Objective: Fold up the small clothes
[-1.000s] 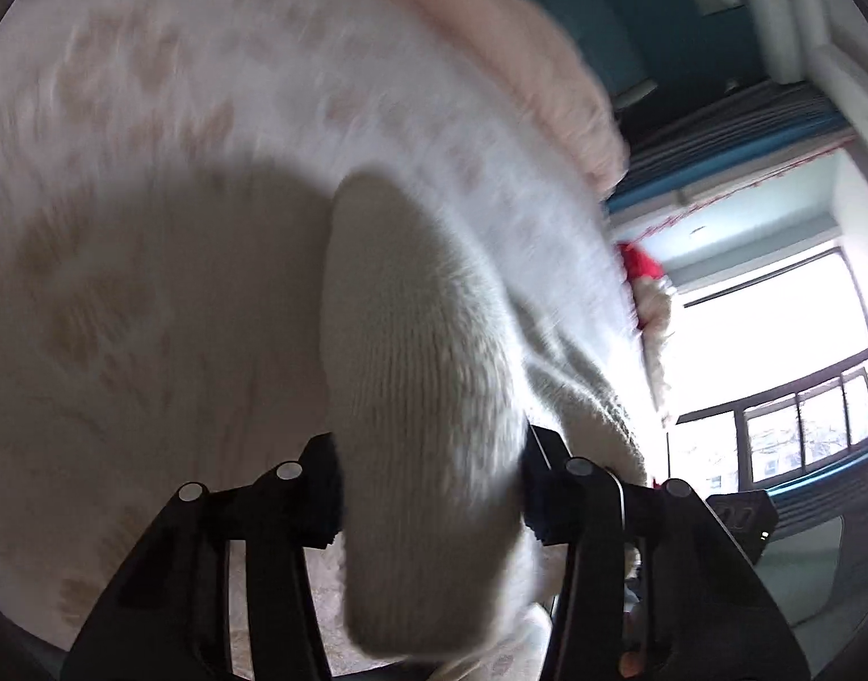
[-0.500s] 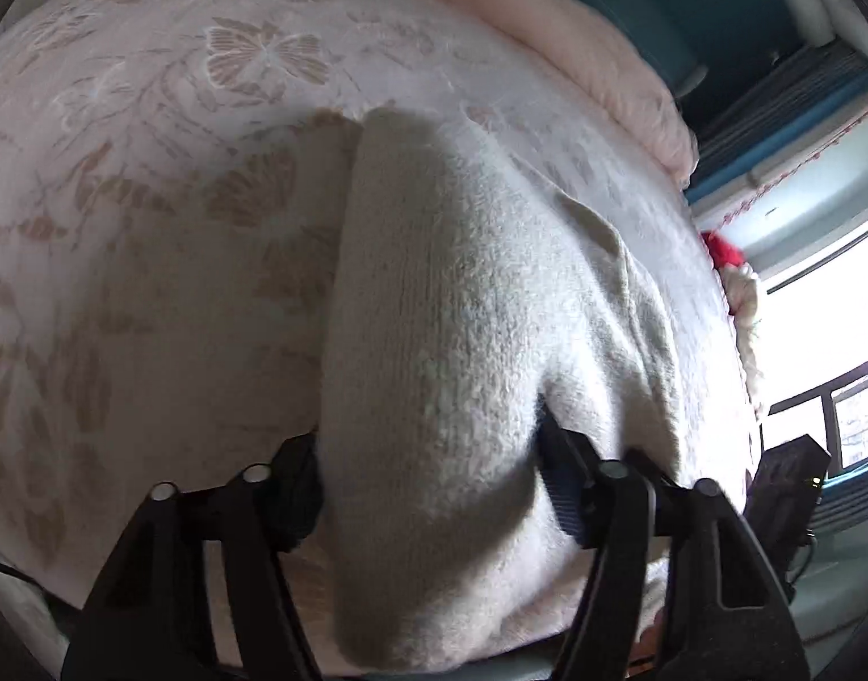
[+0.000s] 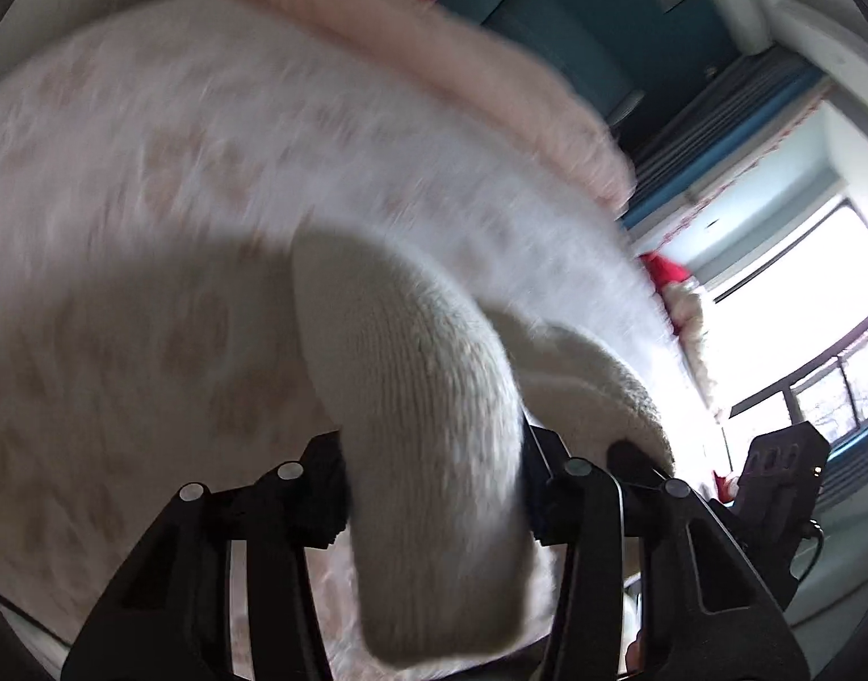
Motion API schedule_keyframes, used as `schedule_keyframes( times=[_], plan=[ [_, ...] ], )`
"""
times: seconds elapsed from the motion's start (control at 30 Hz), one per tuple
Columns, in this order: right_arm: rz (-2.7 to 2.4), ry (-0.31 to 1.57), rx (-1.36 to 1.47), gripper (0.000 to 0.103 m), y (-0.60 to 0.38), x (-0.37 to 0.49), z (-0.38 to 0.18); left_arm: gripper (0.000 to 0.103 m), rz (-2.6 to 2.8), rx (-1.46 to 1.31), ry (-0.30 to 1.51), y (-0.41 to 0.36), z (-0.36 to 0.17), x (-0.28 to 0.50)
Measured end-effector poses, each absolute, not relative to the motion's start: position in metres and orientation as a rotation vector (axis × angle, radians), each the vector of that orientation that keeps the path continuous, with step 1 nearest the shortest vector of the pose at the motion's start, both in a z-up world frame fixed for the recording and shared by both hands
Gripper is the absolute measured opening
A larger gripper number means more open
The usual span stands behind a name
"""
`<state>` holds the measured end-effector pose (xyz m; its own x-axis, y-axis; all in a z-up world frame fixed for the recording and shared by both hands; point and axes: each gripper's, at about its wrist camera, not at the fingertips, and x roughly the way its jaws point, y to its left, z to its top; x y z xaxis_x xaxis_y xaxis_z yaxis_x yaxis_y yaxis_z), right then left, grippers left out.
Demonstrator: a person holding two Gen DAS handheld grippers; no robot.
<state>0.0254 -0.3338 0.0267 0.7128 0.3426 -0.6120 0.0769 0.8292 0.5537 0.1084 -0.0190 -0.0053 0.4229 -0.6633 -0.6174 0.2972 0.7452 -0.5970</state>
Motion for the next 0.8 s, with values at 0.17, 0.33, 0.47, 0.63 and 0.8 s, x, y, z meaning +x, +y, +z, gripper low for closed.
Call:
schedule_keyframes(
  times=[0.17,0.33,0.47,0.63,0.8],
  plan=[
    [0.217,0.591,0.490,0.037,-0.318,0.035,0.105,0.044,-0.692,-0.423,0.761,-0.002,0.069,0.114],
    [0.263,0.515,0.473,0.043,-0.314,0.037,0.104,0.051,-0.693,-0.399,0.600,0.021,0.080,0.113],
    [0.187,0.760,0.494,0.051,-0.309,0.079,-0.011,0.070,-0.527,-0.353,0.748,0.024,-0.013,0.148],
    [0.051,0.856,0.554,0.039,-0.315,0.066,-0.059,0.059,-0.394,-0.352,0.917,0.038,-0.079,0.145],
    [0.114,0.808,0.411,0.004,-0.281,0.061,-0.006,0.060,-0.362,-0.304,0.880,0.029,-0.038,0.126]
  ],
)
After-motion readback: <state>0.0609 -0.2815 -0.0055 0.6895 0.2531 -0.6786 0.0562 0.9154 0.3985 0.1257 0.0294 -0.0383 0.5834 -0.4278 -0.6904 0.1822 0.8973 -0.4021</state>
